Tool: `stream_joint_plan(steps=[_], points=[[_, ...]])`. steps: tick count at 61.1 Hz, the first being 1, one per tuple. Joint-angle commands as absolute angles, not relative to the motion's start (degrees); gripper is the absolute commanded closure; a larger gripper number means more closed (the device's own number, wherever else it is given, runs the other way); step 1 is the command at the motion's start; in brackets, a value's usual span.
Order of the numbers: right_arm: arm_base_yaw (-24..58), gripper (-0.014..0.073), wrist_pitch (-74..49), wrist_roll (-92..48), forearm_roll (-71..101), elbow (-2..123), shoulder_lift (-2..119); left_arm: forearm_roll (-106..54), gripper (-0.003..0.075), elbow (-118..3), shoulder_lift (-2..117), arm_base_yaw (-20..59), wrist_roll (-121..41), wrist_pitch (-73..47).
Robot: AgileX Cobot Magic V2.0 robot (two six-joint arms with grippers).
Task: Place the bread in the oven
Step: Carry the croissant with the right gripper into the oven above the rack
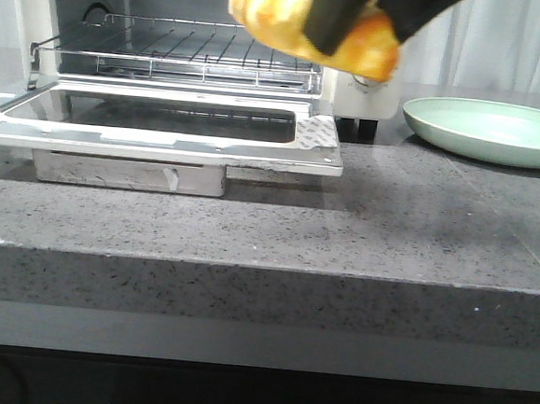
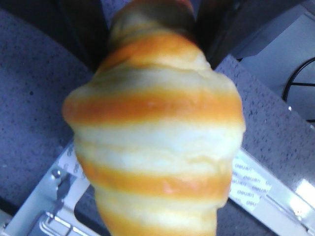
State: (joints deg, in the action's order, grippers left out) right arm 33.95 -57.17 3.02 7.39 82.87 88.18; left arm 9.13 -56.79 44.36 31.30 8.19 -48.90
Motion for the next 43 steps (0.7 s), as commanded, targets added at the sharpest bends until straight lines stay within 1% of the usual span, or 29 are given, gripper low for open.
stream_joint_plan(steps=[1,15,31,37,43], points=[[35.41,0.0496,-54.21,8.16,3.8,88.46,89.18,9.59,0.0741,-58.33,44.24,31.45,8.85,-44.66],[39.4,0.0496,-54.09,20.97,-9.88,98.07,96.37,9.7,0.0741,-58.33,44.74,31.45,8.75,-44.58],[39.57,0.0489,-54.02,21.7,-12.8,107.42,103.41,10.19,0.0741,-58.27,47.08,31.45,8.75,-44.58],[39.57,0.0445,-53.7,21.7,-12.84,109.99,105.7,10.19,0.0741,-58.27,47.57,31.45,8.75,-44.58],[39.51,0.0342,-52.86,22.95,-12.84,111.74,107.59,10.28,0.0741,-58.27,47.57,31.45,8.75,-44.34]])
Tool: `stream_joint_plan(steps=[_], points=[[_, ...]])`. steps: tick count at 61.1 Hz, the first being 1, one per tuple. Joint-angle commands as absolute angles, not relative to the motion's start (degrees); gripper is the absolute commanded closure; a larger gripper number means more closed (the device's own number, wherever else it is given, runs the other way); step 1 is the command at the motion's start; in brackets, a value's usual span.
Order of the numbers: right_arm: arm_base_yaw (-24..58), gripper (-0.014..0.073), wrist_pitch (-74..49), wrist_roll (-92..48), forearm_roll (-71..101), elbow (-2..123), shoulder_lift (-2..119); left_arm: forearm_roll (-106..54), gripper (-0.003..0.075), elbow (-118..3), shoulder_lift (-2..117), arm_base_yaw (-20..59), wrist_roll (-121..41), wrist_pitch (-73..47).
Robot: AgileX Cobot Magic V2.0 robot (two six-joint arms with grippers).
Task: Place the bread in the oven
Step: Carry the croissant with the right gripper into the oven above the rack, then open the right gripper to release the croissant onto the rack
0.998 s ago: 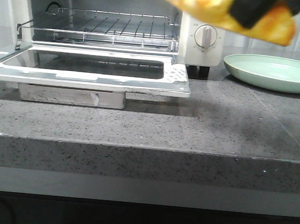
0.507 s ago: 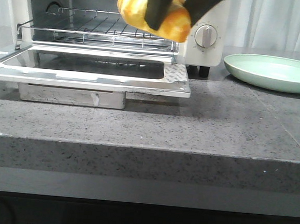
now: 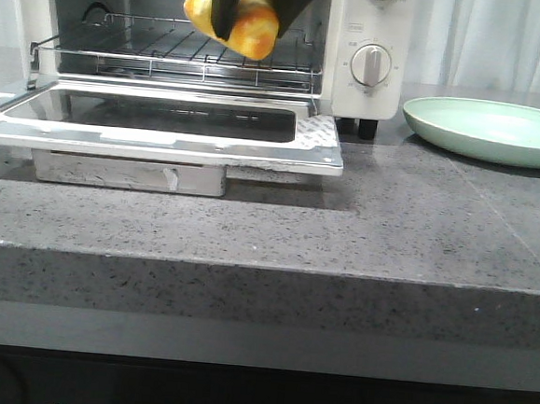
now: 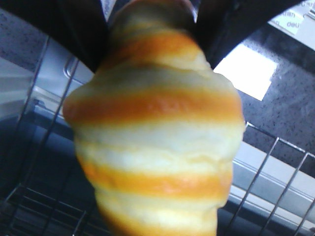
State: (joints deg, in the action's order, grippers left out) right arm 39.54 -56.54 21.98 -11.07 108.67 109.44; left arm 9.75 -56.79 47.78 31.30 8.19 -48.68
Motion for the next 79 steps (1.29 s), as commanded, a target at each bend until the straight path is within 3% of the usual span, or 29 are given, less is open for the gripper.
stream_joint_plan(steps=[1,11,28,42,79], points=[[39.51,0.0324,-52.69,23.24,-12.84,111.88,107.83,10.4,0.0741,-58.27,47.57,31.45,8.75,-44.36],[39.51,0.0153,-51.0,23.73,-12.84,111.88,108.56,11.15,0.0741,-58.27,47.46,31.45,8.75,-44.24],[39.51,0.0115,-51.46,23.73,-12.84,111.88,108.56,11.15,0.0741,-58.27,47.46,31.45,8.75,-44.36],[39.51,-0.0063,-50.98,23.78,-12.84,111.88,108.56,11.15,0.0741,-58.27,47.46,31.45,8.75,-45.05],[40.76,-0.007,-61.06,22.79,-11.86,111.55,103.24,11.71,0.0741,-58.27,47.46,31.45,8.75,-45.05]])
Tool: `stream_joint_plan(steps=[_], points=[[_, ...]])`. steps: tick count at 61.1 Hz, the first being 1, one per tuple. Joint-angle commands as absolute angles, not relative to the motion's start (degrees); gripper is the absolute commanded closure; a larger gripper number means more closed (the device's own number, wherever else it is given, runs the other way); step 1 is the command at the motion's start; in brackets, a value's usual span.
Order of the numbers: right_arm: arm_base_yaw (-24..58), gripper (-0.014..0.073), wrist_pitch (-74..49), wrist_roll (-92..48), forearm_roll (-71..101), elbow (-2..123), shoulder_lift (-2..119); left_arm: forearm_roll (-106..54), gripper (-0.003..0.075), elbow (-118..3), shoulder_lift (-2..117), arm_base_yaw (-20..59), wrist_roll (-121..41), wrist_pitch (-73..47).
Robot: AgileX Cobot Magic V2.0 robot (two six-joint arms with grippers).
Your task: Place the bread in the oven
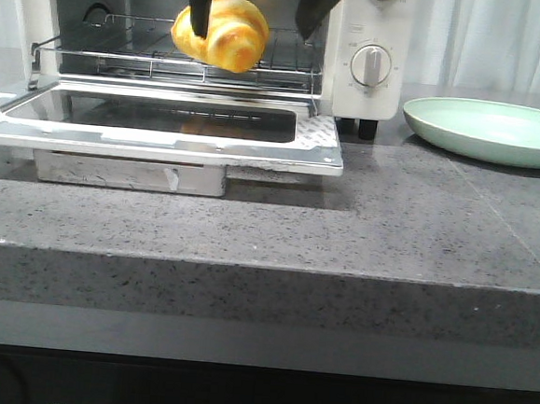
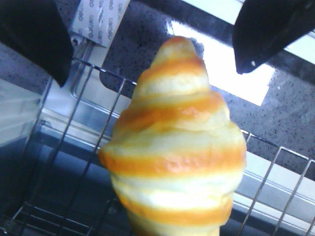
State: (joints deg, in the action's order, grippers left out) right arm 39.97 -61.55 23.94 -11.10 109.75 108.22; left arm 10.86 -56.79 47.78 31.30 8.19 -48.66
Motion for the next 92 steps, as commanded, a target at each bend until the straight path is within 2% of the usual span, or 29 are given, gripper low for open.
stream_joint_plan(steps=[1,13,26,45,53,61,75,92], points=[[40.94,-0.007,-61.19,22.48,-11.86,111.42,102.92,11.71,0.0741,-58.27,47.46,31.45,8.75,-45.05],[41.65,-0.007,-61.95,18.7,-11.95,105.83,96.65,11.71,0.0741,-58.27,47.46,31.45,8.75,-45.05],[39.12,-0.007,-59.46,17.53,-13.13,92.88,85.6,11.71,0.0741,-58.27,47.46,31.45,8.75,-45.08],[27.59,-0.007,-49.47,17.53,-13.24,70.7,63.63,11.71,0.0741,-58.27,47.46,31.45,8.75,-45.18],[22.55,-0.007,-48.86,17.32,-13.3,63.41,55.55,11.71,0.0741,-58.27,47.46,31.45,8.75,-45.18],[21.09,-0.007,-48.91,16.12,-13.3,57.22,47.49,11.71,0.0741,-58.27,47.46,31.45,8.75,-45.08],[21.09,-0.007,-50.19,16.12,-13.3,50.12,37.07,11.71,0.0741,-58.27,47.46,31.45,8.75,-45.08],[21.09,-0.0057,-50.94,16.12,-13.3,48.35,34.79,11.71,0.0741,-58.27,47.46,31.45,8.75,-45.08]])
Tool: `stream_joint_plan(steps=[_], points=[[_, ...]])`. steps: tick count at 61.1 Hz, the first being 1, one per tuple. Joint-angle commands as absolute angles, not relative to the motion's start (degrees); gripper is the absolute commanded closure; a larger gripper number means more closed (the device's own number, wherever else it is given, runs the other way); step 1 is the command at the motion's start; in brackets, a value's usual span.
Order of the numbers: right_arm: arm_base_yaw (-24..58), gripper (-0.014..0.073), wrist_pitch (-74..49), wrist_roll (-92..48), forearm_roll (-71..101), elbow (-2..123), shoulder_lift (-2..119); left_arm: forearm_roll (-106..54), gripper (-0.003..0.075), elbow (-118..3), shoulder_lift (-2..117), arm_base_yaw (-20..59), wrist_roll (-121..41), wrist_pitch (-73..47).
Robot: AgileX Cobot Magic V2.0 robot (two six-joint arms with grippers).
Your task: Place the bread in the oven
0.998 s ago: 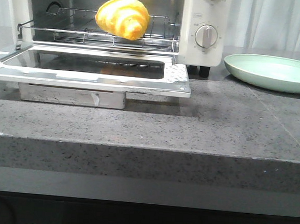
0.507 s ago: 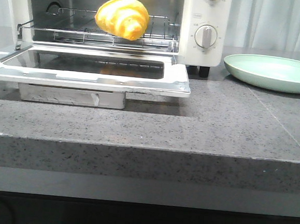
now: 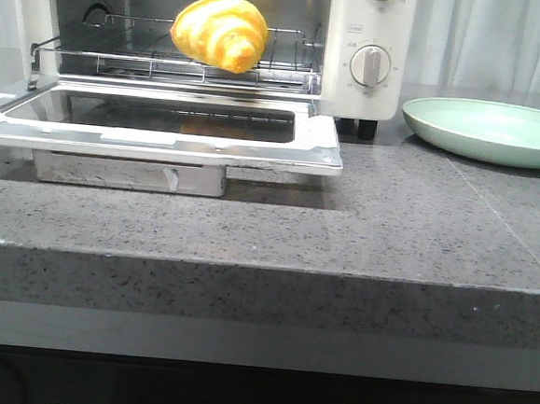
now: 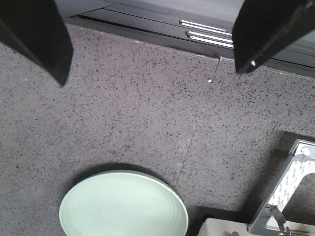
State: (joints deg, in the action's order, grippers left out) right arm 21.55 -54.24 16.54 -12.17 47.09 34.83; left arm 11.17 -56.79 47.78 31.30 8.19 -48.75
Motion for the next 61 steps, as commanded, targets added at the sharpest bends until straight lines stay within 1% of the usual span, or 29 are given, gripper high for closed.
stream_joint_plan(steps=[1,5,9,12,15,21,23,27,29,61], points=[[21.09,-0.005,-50.94,16.12,-13.3,48.35,34.79,11.71,0.0741,-58.27,47.46,31.45,8.75,-45.08],[21.09,0.0008,-50.99,16.12,-13.3,48.35,34.79,11.71,0.0741,-58.27,47.46,31.45,8.75,-45.08],[21.09,0.0107,-51.05,16.12,-13.3,48.35,34.79,11.71,0.0741,-58.27,47.46,31.45,8.75,-45.08],[21.09,0.0209,-51.05,16.12,-13.3,48.35,34.79,11.71,0.0741,-58.27,47.46,31.45,8.75,-45.08],[21.09,0.0334,-51.0,16.12,-13.3,48.35,34.79,11.71,0.0741,-58.27,47.46,31.45,8.75,-45.08],[21.09,0.053,-51.0,16.12,-13.3,48.35,34.79,11.71,0.0741,-58.27,47.46,31.45,8.75,-45.08],[21.09,0.0587,-50.95,16.12,-13.3,48.35,34.79,11.71,0.0741,-58.27,47.46,31.45,8.75,-45.08],[21.09,0.0669,-50.88,16.12,-13.3,48.35,34.79,11.71,0.0741,-58.27,47.46,31.45,8.75,-45.08],[21.09,0.0657,-50.82,16.12,-13.3,48.35,34.79,11.71,0.0741,-58.27,47.46,31.45,8.75,-45.08],[21.09,0.0662,-50.65,16.19,-12.94,48.35,34.79,11.66,0.0741,-56.95,47.12,31.15,8.75,-43.87]])
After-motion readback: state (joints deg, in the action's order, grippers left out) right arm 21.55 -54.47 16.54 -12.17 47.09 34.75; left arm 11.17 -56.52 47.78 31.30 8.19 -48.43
